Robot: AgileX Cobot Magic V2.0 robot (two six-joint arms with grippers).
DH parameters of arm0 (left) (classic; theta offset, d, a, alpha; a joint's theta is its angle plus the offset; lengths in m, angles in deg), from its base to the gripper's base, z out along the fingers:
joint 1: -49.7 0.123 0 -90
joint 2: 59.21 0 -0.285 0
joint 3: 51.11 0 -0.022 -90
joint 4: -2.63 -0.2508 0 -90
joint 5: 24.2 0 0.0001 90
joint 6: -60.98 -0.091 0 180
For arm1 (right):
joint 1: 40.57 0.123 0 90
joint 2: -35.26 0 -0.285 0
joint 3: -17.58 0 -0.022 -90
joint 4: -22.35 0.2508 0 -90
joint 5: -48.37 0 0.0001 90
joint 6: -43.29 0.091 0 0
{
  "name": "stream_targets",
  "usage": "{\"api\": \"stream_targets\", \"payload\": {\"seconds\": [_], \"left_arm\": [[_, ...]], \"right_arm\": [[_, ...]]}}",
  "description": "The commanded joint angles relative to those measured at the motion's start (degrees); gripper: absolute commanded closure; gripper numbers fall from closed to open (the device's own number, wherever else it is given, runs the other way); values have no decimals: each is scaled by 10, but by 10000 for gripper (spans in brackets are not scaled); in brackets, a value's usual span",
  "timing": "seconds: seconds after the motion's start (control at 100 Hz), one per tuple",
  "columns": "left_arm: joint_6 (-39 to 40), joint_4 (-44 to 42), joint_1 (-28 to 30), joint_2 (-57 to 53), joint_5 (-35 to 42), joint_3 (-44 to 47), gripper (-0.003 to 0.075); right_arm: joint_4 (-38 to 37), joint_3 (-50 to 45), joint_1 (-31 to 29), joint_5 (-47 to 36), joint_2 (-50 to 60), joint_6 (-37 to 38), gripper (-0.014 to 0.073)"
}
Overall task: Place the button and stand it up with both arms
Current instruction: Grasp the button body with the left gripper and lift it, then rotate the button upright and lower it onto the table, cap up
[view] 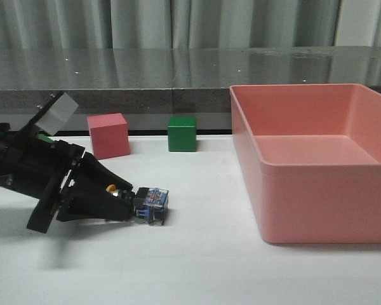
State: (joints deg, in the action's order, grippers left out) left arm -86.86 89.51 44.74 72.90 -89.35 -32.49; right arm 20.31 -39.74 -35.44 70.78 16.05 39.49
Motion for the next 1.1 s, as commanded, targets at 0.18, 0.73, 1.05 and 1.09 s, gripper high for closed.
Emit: {"api": "stream_targets", "payload": {"seconds": [0.18, 0.73, 1.05, 1.09], "left_arm": [[66, -2, -1, -97, -61, -10, 739], [503, -549, -121, -298, 148, -168, 739], [833, -1001, -272, -292, 140, -193, 739], [847, -1022, -281, -289, 140, -193, 739]], "right_arm": [[-1, 15, -3, -40, -6, -2, 655], [-1, 15, -3, -41, -6, -2, 655], [-1, 15, -3, -41, -6, -2, 655], [-1, 15, -3, -41, -6, -2, 655]]}}
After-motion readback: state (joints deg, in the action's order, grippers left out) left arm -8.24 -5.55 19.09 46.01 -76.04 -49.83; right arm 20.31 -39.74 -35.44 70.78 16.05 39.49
